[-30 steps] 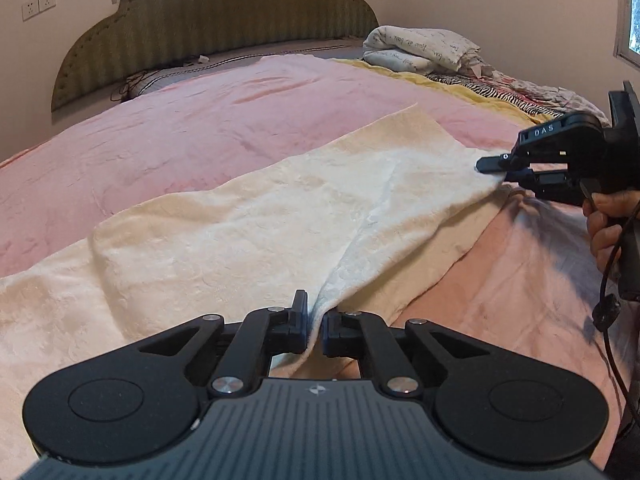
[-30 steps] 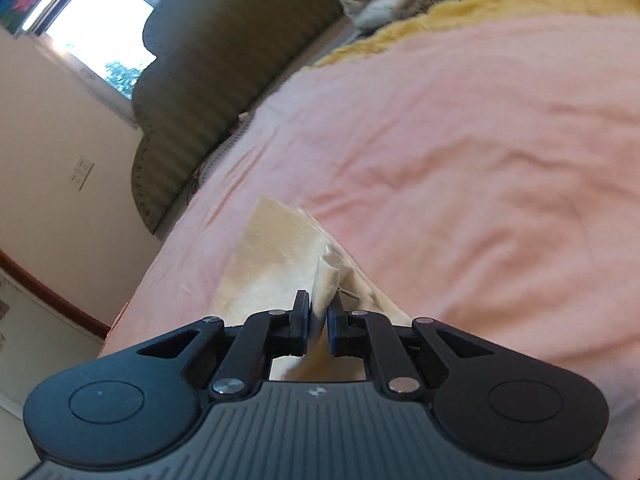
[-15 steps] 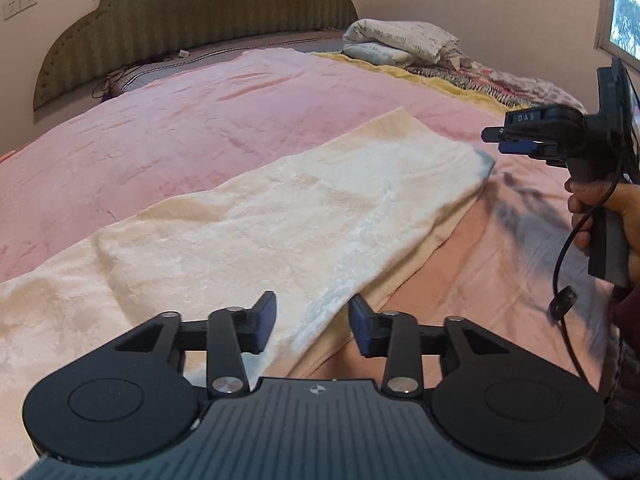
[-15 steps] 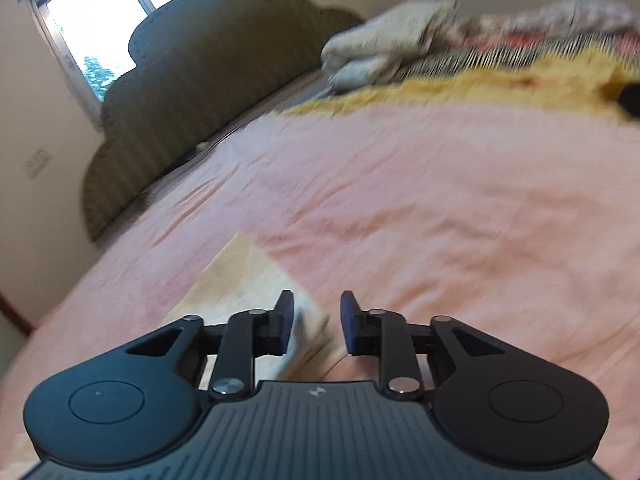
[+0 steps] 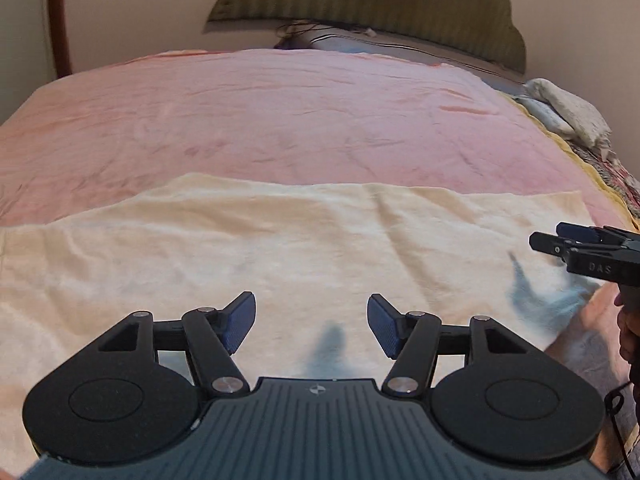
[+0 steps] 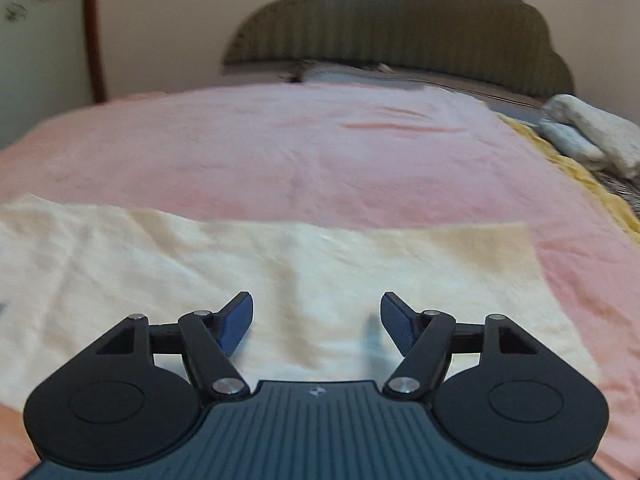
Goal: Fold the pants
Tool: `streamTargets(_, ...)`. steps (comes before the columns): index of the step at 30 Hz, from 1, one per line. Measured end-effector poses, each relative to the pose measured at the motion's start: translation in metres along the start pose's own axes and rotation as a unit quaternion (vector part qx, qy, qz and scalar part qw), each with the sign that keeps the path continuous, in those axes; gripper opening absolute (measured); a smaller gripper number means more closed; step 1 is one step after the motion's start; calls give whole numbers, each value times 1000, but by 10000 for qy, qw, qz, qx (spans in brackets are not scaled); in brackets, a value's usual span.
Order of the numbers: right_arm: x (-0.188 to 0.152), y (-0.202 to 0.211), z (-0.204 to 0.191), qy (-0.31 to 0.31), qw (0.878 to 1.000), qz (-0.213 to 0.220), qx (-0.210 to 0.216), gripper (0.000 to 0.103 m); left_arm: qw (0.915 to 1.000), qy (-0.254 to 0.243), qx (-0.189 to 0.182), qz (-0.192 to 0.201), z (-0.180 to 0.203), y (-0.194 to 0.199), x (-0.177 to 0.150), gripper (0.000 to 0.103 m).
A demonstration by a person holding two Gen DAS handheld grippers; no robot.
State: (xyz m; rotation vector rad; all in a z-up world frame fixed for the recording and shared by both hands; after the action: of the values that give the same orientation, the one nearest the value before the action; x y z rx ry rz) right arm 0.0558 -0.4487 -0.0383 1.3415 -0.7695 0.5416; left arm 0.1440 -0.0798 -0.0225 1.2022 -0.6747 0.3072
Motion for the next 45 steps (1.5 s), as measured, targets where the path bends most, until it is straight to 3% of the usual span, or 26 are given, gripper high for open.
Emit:
streamTargets(2, 17, -8, -36, 380, 9953, -120, 878, 70, 9999, 123, 15, -77, -11, 0, 3, 66)
streamTargets(5, 30, -41, -85, 1162, 9807, -575, 1461, 70, 9995, 67, 253, -158, -14, -12, 10, 66)
streamTargets(7, 37, -68, -101, 1380, 9784, -753, 1342, 74, 9983, -100, 560, -136, -14, -31, 15, 65)
streamTargets(9, 53, -86, -102, 1152, 9813, -748, 1351, 77, 9951, -121, 966, -158, -16, -53, 22, 67)
streamTargets(12, 66, -88, -103, 989, 9869, -715, 1058, 75, 9959, 74, 900, -108, -22, -47, 27, 67)
streamTargets(15, 59, -56, -113, 1197, 9812, -501, 1427, 75, 9970, -76, 767, 60, -24, -33, 17, 79)
streamTargets(19, 44, -66, -130, 1482, 9755, -771, 1435, 76, 9954, -7, 944, -155, -28, -47, 13, 81)
streamTargets(22, 52, -68, -129, 1009, 9856, -619, 1211, 80, 9948, 7, 1014, 28, -32, -20, 12, 81)
streamTargets(24, 56, -49, -144, 1104, 9844, -251, 1347, 80, 9916, 16, 1257, 300, -47, 6, 6, 82)
streamTargets(27, 58, -23, -191, 1464, 9656, 110, 2148, 80, 9847, 214, 1657, 501, -80, 43, -10, 82)
streamTargets(30, 52, -3, -247, 2093, 9390, 278, 2713, 79, 9755, 858, 1929, 627, -126, 83, -31, 82)
streamTargets(33, 44, 22, -307, 2796, 9072, 721, 3061, 79, 9553, 1917, 2141, 691, -180, 121, -51, 80)
streamTargets(36, 31, 46, -359, 3573, 8694, 1234, 3183, 70, 9327, 2938, 1922, 823, -224, 147, -67, 76)
streamTargets(38, 22, 58, -391, 3957, 8448, 1410, 3314, 66, 9194, 3447, 1699, 843, -244, 156, -72, 69)
streamTargets(40, 15, 63, -416, 4265, 8254, 1464, 3396, 56, 9121, 3757, 1355, 927, -257, 159, -75, 66)
streamTargets(42, 8, 64, -433, 4553, 8131, 1528, 3288, 48, 9058, 3971, 1187, 878, -263, 156, -75, 54)
streamTargets(44, 1, 61, -445, 4827, 8044, 1518, 3112, 33, 9048, 4058, 996, 821, -267, 149, -74, 48)
streamTargets(45, -2, 59, -448, 4901, 8013, 1474, 3099, 33, 9007, 4191, 869, 750, -270, 145, -76, 38)
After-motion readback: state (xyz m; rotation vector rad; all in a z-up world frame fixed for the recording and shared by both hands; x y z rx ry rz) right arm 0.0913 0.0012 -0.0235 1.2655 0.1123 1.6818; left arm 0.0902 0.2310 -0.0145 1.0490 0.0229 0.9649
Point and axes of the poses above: each gripper's, at about its wrist camera, not at the fingertips, and y roughly against the way its jaws point, z to its right, x to its top, the point moved 2 cm from there along -y, roughly the way its jaws point, and after that the axes turned 7 degrees about y, right-handed, at the moved point
